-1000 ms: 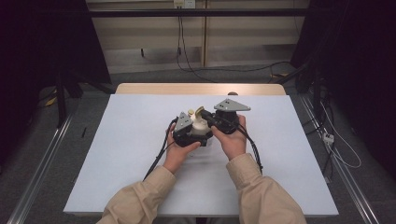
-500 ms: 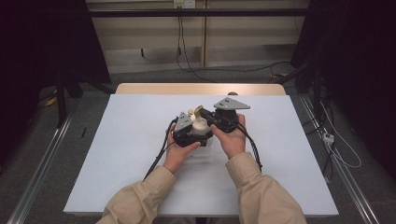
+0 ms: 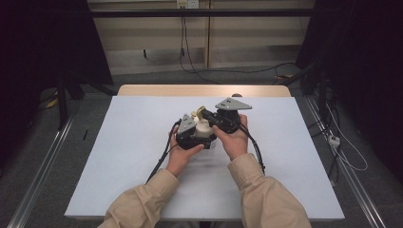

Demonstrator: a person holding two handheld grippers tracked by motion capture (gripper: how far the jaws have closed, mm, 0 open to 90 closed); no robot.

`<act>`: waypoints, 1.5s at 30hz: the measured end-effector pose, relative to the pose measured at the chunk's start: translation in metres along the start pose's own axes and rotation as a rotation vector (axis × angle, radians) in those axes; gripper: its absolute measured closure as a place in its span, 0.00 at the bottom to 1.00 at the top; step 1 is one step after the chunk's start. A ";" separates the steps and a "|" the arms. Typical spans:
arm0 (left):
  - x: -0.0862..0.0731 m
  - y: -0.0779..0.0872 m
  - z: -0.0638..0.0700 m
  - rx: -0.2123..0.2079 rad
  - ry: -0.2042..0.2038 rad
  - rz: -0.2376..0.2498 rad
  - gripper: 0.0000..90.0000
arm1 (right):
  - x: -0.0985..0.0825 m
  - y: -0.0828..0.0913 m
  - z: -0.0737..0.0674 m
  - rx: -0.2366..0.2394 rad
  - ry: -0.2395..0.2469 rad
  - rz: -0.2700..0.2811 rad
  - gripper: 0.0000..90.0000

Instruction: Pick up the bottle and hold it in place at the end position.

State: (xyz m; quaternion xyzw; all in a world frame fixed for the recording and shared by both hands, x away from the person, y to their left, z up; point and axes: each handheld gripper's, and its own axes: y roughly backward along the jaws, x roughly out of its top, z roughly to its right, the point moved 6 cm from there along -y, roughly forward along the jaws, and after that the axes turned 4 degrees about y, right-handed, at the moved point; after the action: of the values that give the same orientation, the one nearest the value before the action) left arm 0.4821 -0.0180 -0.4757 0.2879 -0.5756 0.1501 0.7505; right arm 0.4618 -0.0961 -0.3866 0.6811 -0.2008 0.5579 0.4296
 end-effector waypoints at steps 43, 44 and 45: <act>-0.005 0.016 0.000 0.015 -0.029 -0.110 0.05 | -0.032 0.054 0.020 -0.051 -0.001 0.034 0.37; -0.006 0.018 0.000 0.014 -0.027 -0.115 0.05 | -0.033 0.055 0.021 -0.055 -0.002 0.030 0.35; -0.006 0.020 0.000 0.016 -0.028 -0.117 0.05 | -0.035 0.056 0.022 -0.054 -0.003 0.030 0.35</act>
State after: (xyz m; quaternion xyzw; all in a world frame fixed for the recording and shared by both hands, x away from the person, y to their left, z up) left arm 0.4693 -0.0018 -0.4758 0.3291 -0.5668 0.1064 0.7477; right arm 0.4217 -0.1517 -0.3990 0.6669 -0.2268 0.5576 0.4392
